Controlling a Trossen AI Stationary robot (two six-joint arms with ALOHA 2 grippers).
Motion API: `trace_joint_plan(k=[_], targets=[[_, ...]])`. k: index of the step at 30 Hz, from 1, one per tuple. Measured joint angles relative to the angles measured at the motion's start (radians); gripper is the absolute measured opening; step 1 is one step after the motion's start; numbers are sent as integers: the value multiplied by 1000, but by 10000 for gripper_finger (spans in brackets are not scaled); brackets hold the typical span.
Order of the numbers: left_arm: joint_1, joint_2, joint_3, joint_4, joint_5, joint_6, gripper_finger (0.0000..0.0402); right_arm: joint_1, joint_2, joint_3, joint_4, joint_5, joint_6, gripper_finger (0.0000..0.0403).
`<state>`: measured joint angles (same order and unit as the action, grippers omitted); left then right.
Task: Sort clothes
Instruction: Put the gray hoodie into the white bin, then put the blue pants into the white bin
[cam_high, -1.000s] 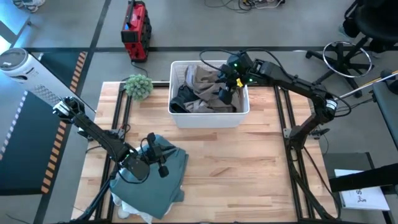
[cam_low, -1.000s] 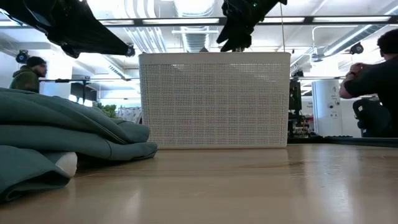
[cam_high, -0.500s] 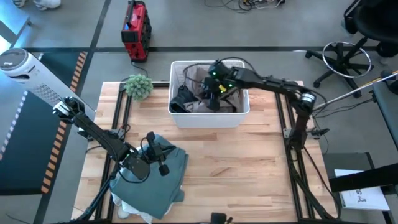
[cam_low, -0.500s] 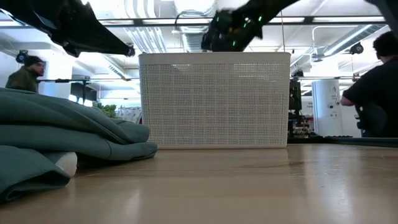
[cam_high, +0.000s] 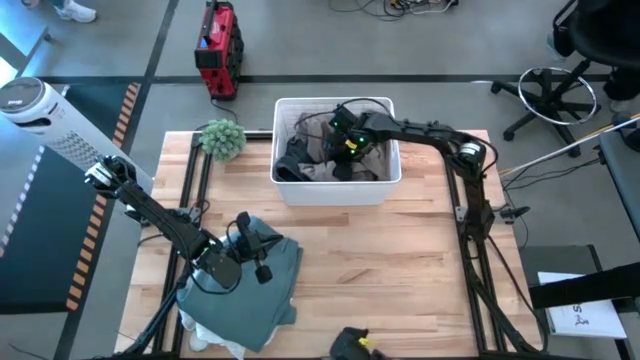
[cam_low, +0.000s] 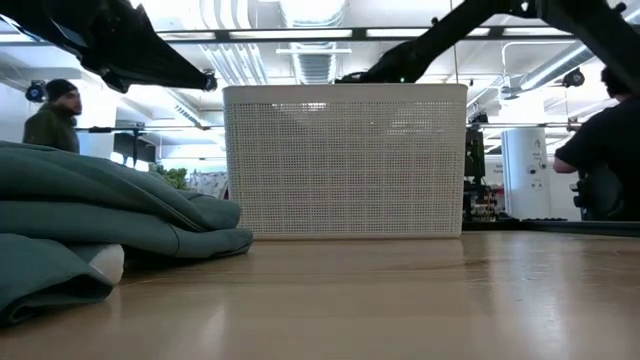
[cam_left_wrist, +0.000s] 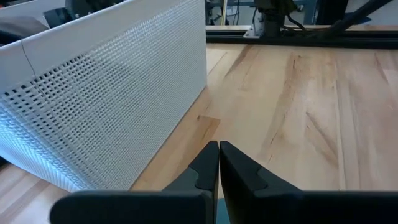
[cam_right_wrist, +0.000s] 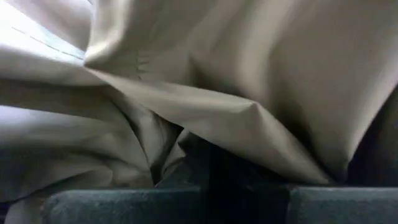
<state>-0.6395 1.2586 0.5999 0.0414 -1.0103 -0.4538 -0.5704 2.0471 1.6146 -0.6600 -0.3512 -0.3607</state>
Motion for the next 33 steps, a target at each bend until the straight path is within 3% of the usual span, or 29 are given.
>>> trace_joint_plan(k=[6, 12, 20, 27, 33], targets=[[0, 0, 0, -5, 18, 0, 0, -10, 36, 1, -22, 1, -1, 0], [-1, 0, 2, -9, 131, 10, 7, -8, 4, -2, -50, 21, 7, 0], [-2, 0, 94, -81, 332, 66, 86, 24, -203, -3, -48, 65, 48, 8], [-12, 29, 237, -235, 454, 122, 187, 63, -423, -3, -54, 92, 110, 87], [-13, 151, 382, -440, 516, -68, 252, 126, -608, -2, -98, 114, 152, 176]])
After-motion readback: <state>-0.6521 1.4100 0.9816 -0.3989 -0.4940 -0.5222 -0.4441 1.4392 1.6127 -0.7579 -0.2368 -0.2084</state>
